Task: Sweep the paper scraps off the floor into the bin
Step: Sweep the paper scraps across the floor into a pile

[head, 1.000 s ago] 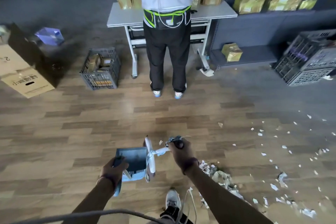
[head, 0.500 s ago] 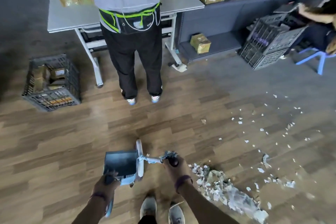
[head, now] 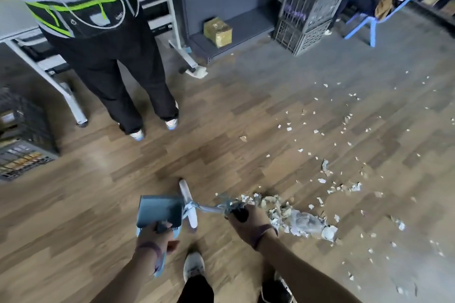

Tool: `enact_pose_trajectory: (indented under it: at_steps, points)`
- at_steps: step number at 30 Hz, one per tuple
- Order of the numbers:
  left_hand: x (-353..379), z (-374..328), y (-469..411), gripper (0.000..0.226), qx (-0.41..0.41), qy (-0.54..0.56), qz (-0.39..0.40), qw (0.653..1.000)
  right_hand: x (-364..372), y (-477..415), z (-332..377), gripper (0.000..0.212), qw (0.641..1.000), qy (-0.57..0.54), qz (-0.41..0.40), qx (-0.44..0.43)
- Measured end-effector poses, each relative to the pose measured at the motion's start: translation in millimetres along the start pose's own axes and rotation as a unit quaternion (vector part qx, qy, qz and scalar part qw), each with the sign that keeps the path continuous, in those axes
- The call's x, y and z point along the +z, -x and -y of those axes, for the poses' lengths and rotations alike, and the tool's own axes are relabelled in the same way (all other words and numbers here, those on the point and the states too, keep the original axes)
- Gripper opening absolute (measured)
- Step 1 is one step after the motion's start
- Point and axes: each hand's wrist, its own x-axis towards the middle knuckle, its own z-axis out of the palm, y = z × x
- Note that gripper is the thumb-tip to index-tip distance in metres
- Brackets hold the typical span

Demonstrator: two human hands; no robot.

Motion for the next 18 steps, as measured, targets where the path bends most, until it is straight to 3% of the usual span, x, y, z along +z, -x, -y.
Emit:
enact_pose_trajectory:
  at_steps: [7, 11, 18]
  points:
    - [139, 10, 62, 0.016, 0.008, -0.049, 0.034, 0.998, -100, 16, -123, 0.039, 0.999, 0.022, -0.002, 0.027]
    - [238, 24, 101, 0.012, 0.008, -0.060, 0.061, 0.996, -171, 22, -205, 0.028, 0.997, 0.049, -0.017, 0.052]
    - [393, 38, 155, 0.013, 0.027, -0.104, 0.131, 0.985, -285, 46, -325, 0.034, 0.989, 0.052, -0.053, 0.131]
